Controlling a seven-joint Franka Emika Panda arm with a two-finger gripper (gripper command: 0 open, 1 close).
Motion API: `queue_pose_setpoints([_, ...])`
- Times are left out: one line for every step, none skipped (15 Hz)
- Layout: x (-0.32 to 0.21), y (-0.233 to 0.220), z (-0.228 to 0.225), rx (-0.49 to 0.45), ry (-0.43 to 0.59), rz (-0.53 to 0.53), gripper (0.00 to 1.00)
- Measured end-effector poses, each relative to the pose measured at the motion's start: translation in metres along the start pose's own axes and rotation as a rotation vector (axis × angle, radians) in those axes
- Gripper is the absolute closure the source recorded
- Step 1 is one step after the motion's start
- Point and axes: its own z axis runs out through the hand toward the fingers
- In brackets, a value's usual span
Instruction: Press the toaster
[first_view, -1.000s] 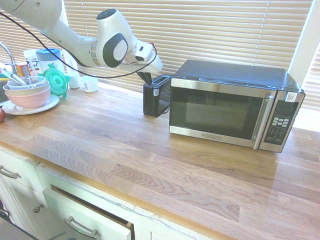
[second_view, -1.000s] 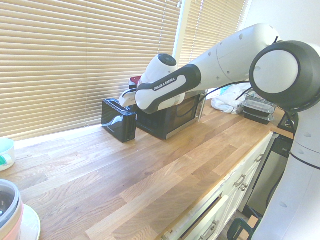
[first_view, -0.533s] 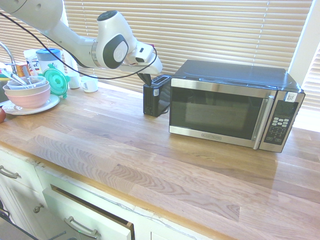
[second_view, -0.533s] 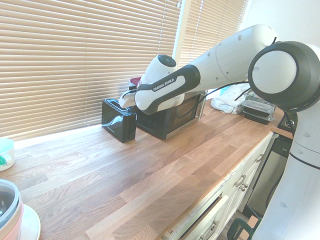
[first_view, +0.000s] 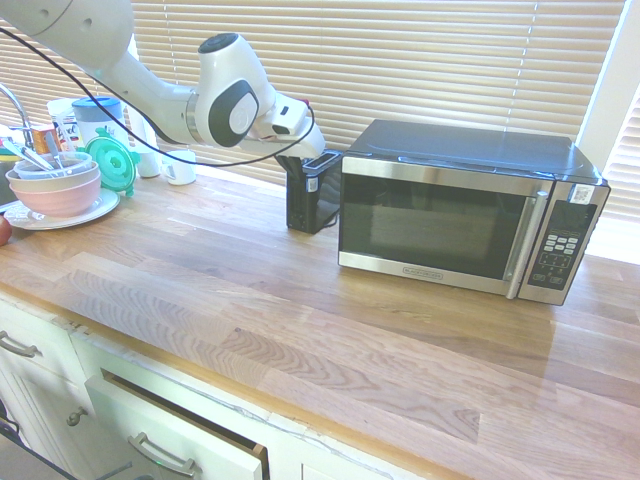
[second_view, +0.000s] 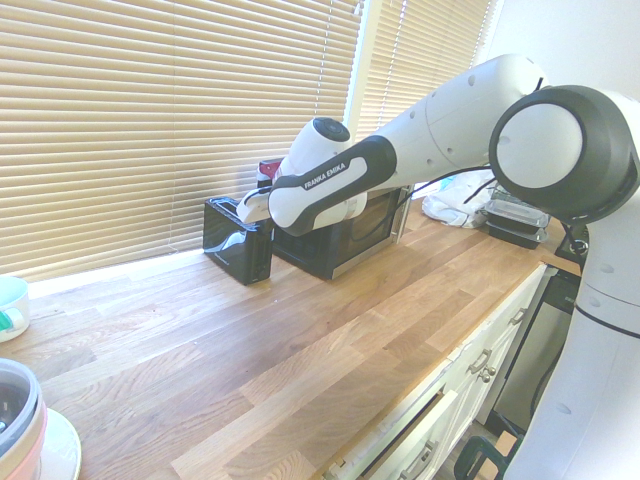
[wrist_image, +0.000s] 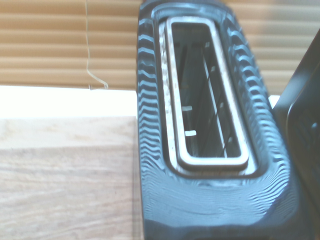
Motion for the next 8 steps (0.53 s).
queue_pose_setpoints([-0.002, 0.003, 0.006, -0.006, -0.007, -0.001, 1.00])
queue_pose_setpoints([-0.004, 0.005, 0.012, -0.010, -0.013, -0.001, 1.00])
queue_pose_setpoints([-0.005, 0.006, 0.016, -0.013, -0.018, -0.001, 1.00])
queue_pose_setpoints([-0.005, 0.009, 0.018, -0.013, -0.026, 0.001, 1.00])
queue_pose_setpoints([-0.004, 0.012, 0.021, -0.013, -0.030, -0.005, 1.00])
queue_pose_setpoints([-0.004, 0.012, 0.023, -0.015, -0.032, -0.007, 1.00])
queue_pose_setpoints([-0.005, 0.012, 0.025, -0.016, -0.035, -0.009, 1.00])
queue_pose_setpoints([-0.005, 0.013, 0.026, -0.017, -0.037, -0.012, 1.00])
